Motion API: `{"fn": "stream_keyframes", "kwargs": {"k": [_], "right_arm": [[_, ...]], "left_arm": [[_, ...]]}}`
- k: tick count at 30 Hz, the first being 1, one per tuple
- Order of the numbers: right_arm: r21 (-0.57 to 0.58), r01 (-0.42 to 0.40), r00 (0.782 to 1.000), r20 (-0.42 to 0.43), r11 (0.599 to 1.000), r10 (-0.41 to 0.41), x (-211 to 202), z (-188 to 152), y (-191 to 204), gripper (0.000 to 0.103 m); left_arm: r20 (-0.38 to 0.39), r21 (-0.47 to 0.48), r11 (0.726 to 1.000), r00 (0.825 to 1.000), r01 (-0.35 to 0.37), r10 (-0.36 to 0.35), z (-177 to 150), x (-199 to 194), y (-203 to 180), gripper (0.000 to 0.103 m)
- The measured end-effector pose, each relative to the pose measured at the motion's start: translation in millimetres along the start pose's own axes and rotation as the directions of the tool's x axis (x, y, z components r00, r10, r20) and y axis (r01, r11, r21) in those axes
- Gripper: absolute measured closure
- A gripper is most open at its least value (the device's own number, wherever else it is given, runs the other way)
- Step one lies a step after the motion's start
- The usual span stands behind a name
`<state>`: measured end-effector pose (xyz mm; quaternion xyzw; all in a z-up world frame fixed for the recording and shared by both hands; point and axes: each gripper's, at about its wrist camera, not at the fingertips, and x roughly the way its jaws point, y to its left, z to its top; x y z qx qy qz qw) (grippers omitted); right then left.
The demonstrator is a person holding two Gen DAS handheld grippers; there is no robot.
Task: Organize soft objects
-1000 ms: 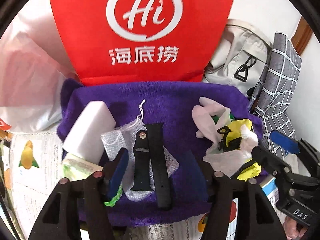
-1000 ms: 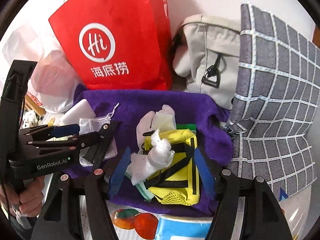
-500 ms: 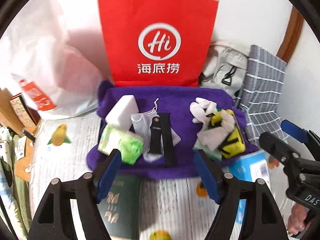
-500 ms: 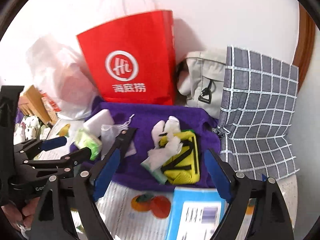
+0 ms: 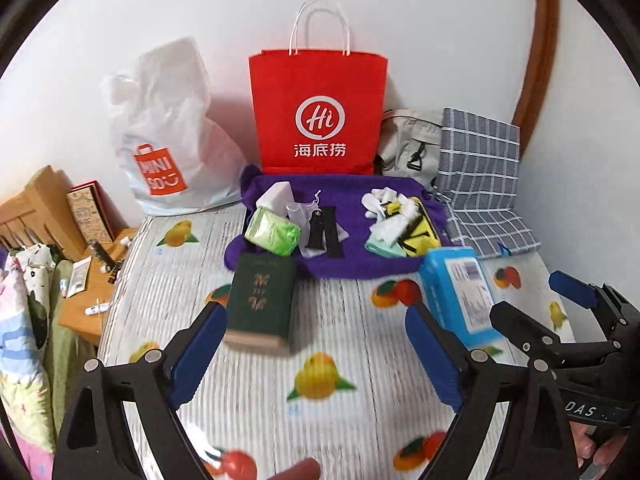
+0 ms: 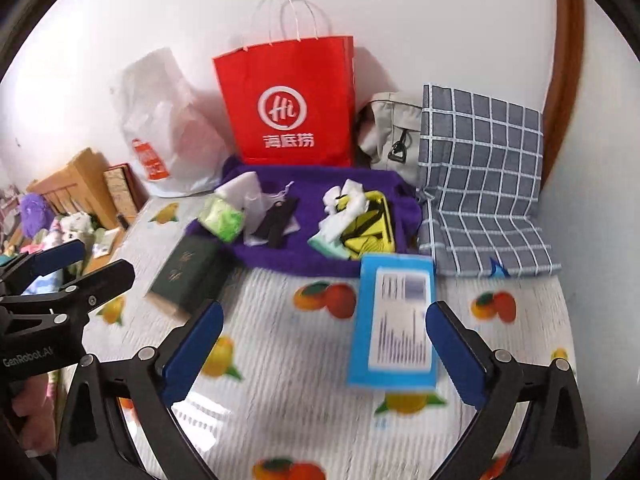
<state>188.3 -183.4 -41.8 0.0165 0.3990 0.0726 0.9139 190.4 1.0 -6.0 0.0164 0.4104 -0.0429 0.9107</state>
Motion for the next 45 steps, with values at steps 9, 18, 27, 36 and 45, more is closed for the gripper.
{"fn": "stream_keyframes", "kwargs": {"k": [9, 18, 27, 36, 45], "right_arm": [[0.000, 0.007, 0.998, 0.063, 1.000, -0.007, -69, -61, 4, 0.001], [-0.011, 0.047, 0.994, 0.098, 0.999, -0.046, -126, -100, 14, 0.001], [-0.010, 0.049, 0.988, 0.150, 0.999, -0.047, -166, -121, 16, 0.001], [-0.009, 0.049, 0.987, 0.157, 0.999, -0.047, -172, -127, 18, 0.001], [-0.007, 0.045, 0.987, 0.157, 0.999, -0.044, -173, -127, 17, 0.001]], "left_arm": [[0.056, -0.017, 1.000, 0.998, -0.003, 0.004, -58, -69, -6, 0.009], [0.119, -0.014, 1.000, 0.993, -0.007, 0.008, -99, -124, -13, 0.008], [0.153, -0.012, 0.999, 0.988, -0.032, 0.033, -118, -150, -18, 0.008], [0.168, -0.017, 0.999, 0.985, -0.031, 0.034, -121, -158, -19, 0.008], [0.167, -0.016, 0.999, 0.985, -0.032, 0.035, -121, -158, -17, 0.008]]}}
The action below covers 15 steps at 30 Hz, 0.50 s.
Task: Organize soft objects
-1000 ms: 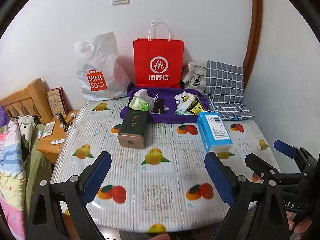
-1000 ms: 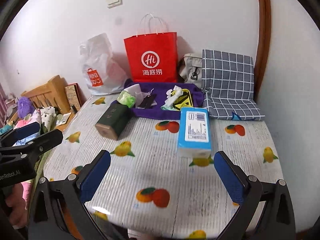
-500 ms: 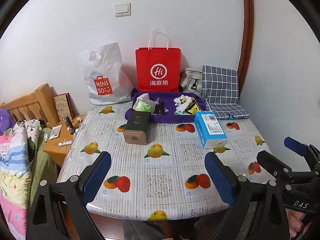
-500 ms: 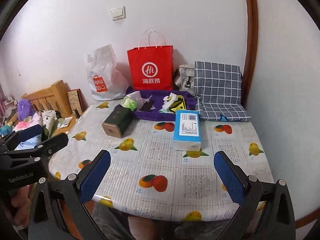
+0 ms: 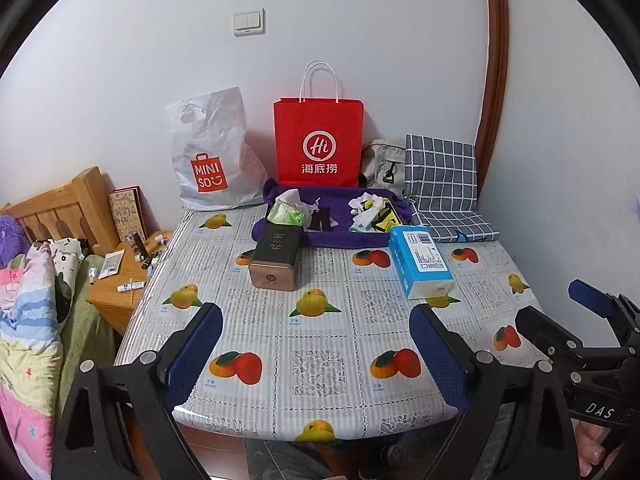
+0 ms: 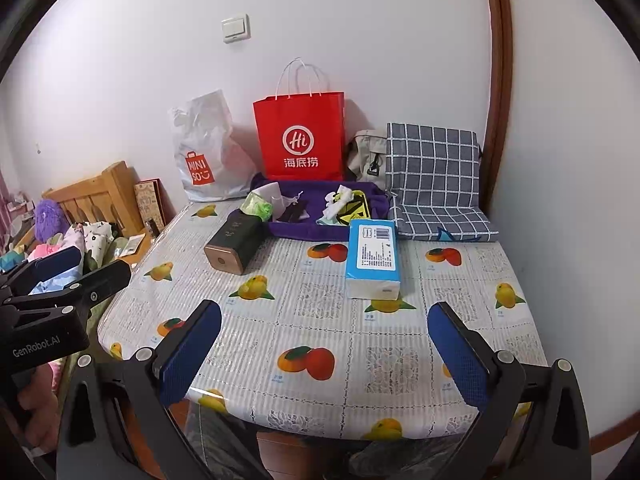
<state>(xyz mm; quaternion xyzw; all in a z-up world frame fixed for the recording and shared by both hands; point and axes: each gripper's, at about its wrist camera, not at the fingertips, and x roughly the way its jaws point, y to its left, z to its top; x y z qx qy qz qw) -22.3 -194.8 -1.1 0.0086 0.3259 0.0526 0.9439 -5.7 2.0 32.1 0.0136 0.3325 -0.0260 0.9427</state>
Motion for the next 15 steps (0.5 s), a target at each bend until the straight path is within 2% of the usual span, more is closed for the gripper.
{"fn": "stream_keyframes", "kwargs": {"k": [15], "right_arm": [[0.000, 0.004, 1.000, 0.006, 1.000, -0.004, -2.5, 1.4, 2.4, 0.001]], "left_arm": [[0.001, 0.000, 1.000, 1.000, 0.000, 0.000, 0.2, -1.7, 0.9, 0.008]]}}
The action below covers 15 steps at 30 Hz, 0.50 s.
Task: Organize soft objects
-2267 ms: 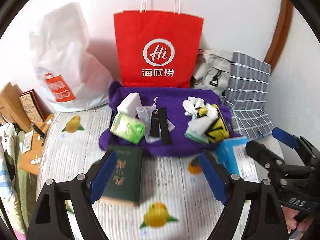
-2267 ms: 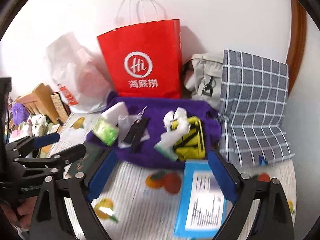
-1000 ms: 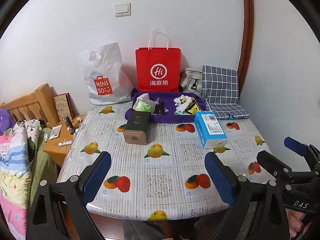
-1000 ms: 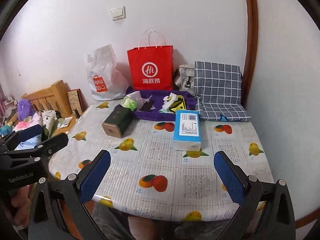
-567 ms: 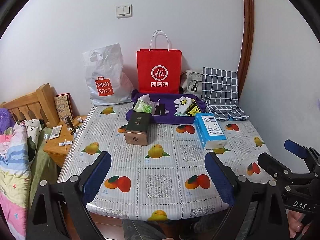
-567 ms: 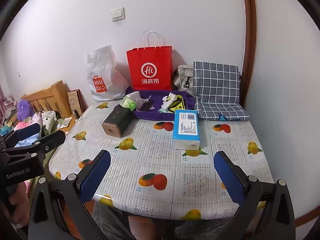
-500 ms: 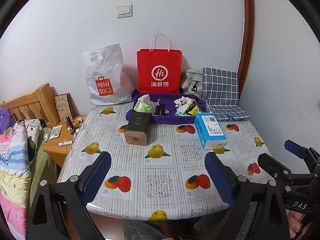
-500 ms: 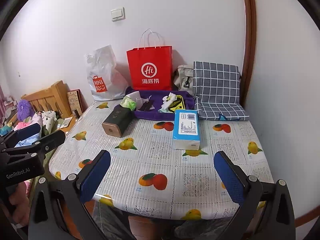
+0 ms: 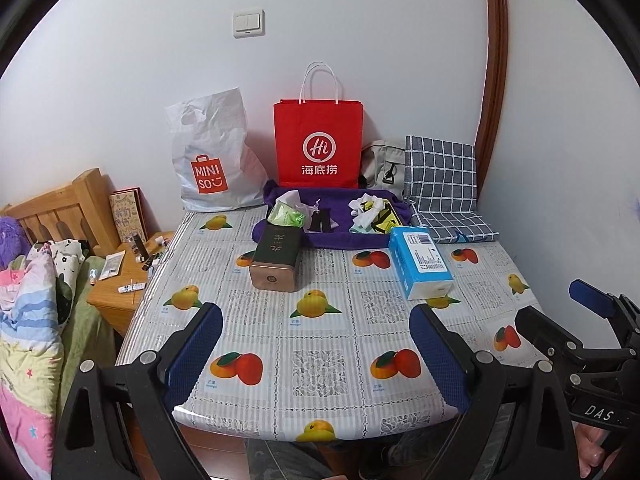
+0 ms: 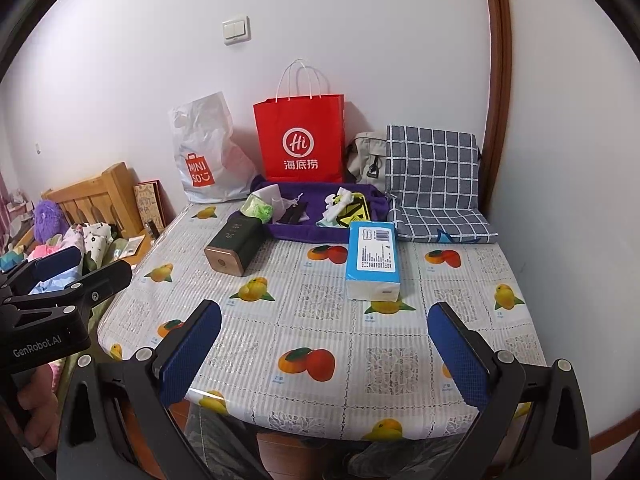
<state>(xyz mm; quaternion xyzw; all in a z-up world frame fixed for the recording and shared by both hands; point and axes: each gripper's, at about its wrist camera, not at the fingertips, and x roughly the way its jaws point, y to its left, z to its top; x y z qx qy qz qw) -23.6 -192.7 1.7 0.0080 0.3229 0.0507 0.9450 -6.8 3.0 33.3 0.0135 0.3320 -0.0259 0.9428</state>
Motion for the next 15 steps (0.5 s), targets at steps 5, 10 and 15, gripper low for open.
{"fn": "stream_keyframes", "kwargs": {"k": [5, 10, 15], "right_arm": [[0.003, 0.003, 1.000, 0.006, 1.000, -0.003, -1.8, 0.4, 1.1, 0.001], [0.005, 0.004, 1.000, 0.006, 1.000, -0.004, -1.9, 0.5, 1.5, 0.001], [0.009, 0.005, 1.000, 0.007, 1.000, -0.006, -2.2, 0.1, 0.6, 0.001]], "left_arm": [[-0.006, -0.003, 1.000, 1.000, 0.010, -0.010, 0.2, 0.1, -0.7, 0.008], [-0.005, 0.001, 1.000, 1.000, 0.006, -0.006, 0.0, 0.0, -3.3, 0.008], [-0.005, 0.002, 1.000, 1.000, 0.008, -0.008, 0.2, 0.1, -3.2, 0.008]]}}
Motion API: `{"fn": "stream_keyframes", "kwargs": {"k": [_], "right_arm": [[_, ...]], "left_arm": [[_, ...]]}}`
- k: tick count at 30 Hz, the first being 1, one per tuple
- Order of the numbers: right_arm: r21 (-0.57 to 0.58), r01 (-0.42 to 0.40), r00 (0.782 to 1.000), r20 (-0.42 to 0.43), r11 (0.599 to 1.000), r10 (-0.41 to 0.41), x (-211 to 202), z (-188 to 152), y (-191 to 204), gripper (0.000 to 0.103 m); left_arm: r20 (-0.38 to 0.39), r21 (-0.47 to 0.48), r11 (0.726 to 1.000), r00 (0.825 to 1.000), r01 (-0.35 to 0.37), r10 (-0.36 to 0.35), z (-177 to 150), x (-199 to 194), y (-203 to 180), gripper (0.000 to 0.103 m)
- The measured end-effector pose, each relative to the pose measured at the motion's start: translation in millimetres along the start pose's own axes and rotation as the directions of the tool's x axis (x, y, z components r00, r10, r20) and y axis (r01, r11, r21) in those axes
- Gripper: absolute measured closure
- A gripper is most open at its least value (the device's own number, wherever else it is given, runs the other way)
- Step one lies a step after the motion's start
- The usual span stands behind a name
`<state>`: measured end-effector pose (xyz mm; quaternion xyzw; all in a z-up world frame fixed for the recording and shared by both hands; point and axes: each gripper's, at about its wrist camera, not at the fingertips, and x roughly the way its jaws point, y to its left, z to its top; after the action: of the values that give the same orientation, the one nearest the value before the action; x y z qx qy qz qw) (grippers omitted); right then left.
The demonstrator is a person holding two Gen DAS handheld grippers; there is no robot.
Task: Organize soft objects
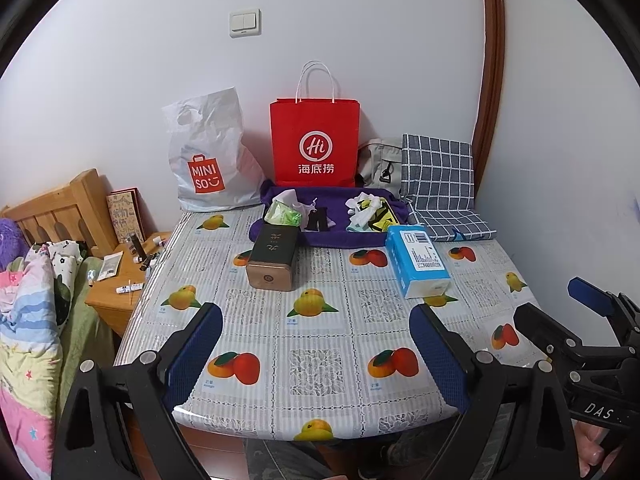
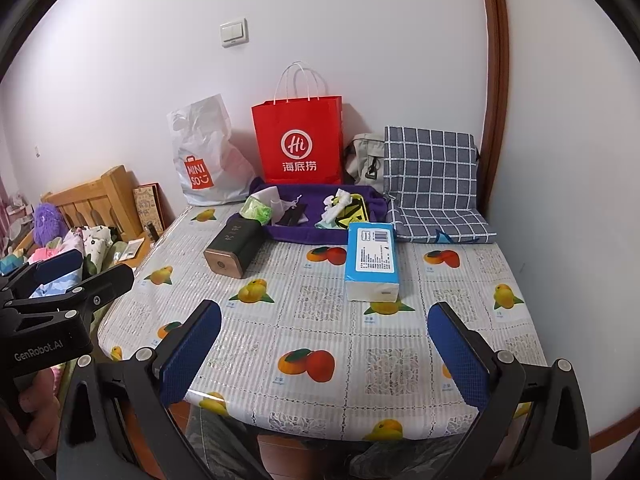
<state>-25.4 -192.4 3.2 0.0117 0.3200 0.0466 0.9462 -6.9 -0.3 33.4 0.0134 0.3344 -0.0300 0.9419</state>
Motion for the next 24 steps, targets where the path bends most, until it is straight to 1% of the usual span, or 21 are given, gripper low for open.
{"fn": "stream_keyframes", "kwargs": {"k": [24], "right_arm": [[0.008, 0.001, 1.000, 0.001, 1.000, -0.001, -0.5, 0.2, -3.5, 0.001]], "left_arm": [[0.001, 0.005, 1.000, 1.000, 0.002, -0.002, 0.2, -0.4, -0.8, 0.008]]}}
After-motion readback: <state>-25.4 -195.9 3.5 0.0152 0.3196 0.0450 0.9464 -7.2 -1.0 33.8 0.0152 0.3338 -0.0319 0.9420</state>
